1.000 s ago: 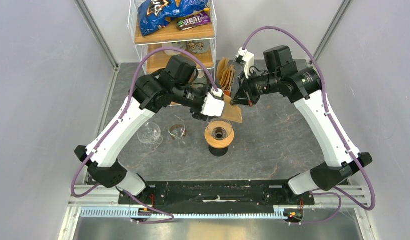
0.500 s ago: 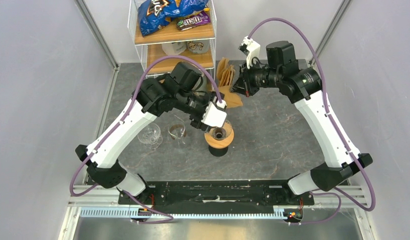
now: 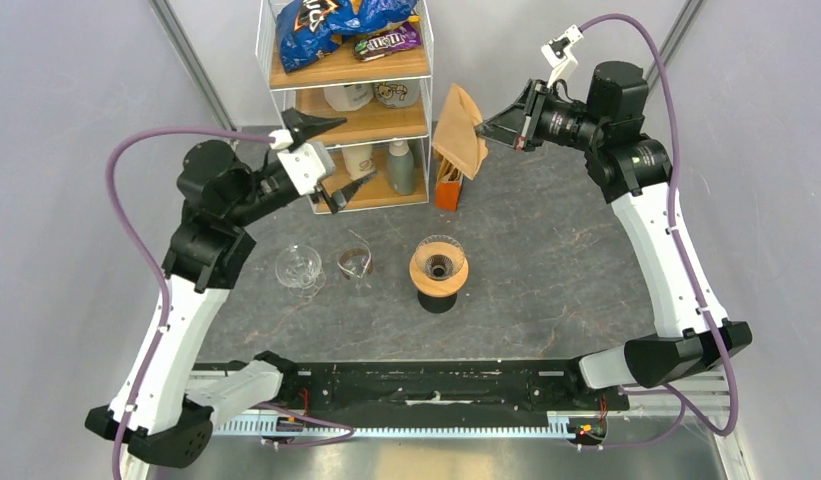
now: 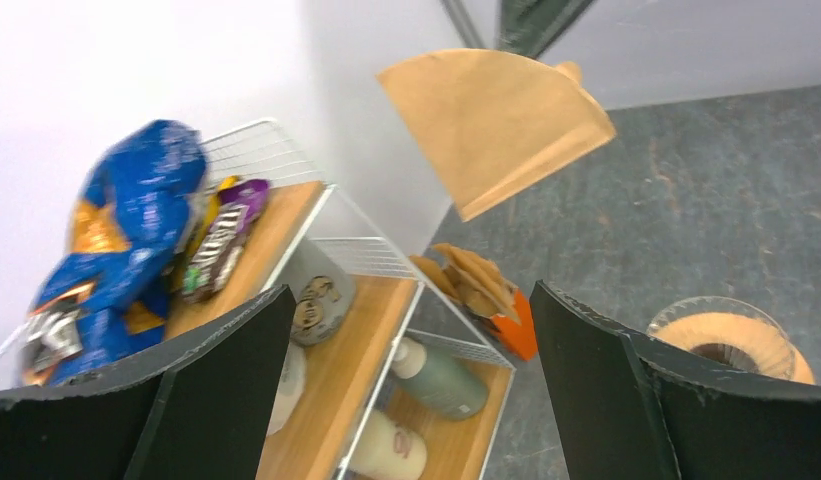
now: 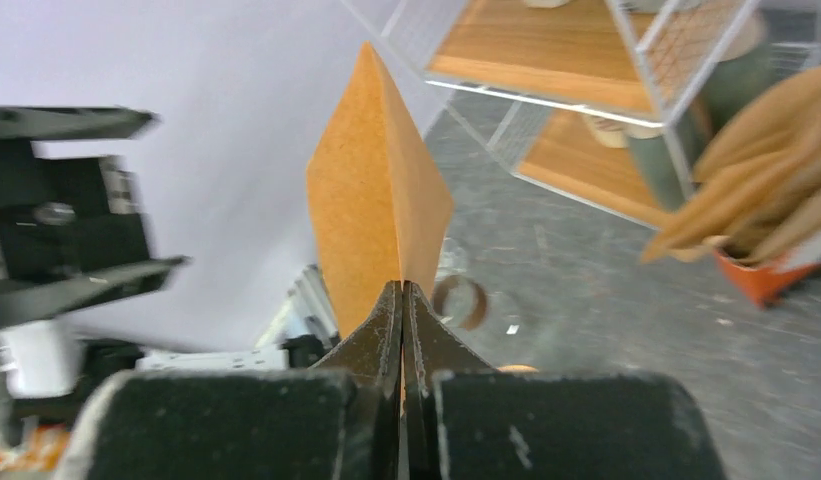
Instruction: Place the coffee filter in the dripper
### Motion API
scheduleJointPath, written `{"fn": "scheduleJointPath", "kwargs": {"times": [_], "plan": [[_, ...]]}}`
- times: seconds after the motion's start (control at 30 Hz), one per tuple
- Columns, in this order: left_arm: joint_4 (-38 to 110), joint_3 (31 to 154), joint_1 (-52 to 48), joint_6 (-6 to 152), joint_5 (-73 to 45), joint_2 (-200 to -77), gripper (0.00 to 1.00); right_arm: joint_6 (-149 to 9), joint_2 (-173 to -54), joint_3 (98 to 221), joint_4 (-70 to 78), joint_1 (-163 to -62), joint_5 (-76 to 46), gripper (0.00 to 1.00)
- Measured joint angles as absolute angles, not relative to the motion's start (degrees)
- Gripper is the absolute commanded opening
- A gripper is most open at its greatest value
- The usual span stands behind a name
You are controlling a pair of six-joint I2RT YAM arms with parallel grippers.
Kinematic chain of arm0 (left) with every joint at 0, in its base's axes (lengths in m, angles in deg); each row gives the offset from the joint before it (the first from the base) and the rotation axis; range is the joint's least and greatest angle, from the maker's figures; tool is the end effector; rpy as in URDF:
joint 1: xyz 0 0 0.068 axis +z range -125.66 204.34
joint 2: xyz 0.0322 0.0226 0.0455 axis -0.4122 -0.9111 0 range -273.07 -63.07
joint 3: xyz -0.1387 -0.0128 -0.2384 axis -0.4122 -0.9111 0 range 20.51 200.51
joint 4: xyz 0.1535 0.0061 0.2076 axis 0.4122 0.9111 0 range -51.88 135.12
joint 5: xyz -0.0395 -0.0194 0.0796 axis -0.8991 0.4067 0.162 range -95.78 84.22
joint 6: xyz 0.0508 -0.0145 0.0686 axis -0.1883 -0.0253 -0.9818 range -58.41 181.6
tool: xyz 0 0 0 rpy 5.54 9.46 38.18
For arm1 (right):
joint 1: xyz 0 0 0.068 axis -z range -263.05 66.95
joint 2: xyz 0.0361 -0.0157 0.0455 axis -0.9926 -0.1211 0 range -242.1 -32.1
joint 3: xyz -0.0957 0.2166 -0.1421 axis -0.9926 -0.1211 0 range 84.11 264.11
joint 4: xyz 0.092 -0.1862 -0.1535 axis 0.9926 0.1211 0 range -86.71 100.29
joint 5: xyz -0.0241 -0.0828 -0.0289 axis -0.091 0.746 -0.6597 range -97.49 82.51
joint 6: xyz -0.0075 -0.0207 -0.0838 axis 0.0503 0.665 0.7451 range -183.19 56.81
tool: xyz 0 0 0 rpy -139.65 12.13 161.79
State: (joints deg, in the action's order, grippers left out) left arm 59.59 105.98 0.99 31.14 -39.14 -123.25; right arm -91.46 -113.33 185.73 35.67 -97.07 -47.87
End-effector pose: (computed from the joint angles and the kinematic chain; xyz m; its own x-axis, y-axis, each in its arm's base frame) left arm 0.1829 -0.1249 0.5122 0.4758 0.2556 -0.8416 0.6887 0.4869 0.5373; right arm 0.2928 0.1243 0.4907 -0.5561 0.2331 -0.7977 -0.6085 0.5396 0.5819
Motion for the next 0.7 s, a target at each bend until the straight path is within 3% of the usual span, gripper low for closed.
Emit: {"fn": "scheduleJointPath", "kwargs": {"times": [0.27,0.7], "plan": [[55.0,97.8,-3.5,23.7,-42.2,-127.9,0.97,-104.8,-112.8,181.8,25.4,-97.9,-56.7,0.0],[52.8,97.4,-14.0,18.4,-35.4,-132.0,0.96,-106.7,-110.6,181.6,23.4,-101.3,-60.9,0.0]]}}
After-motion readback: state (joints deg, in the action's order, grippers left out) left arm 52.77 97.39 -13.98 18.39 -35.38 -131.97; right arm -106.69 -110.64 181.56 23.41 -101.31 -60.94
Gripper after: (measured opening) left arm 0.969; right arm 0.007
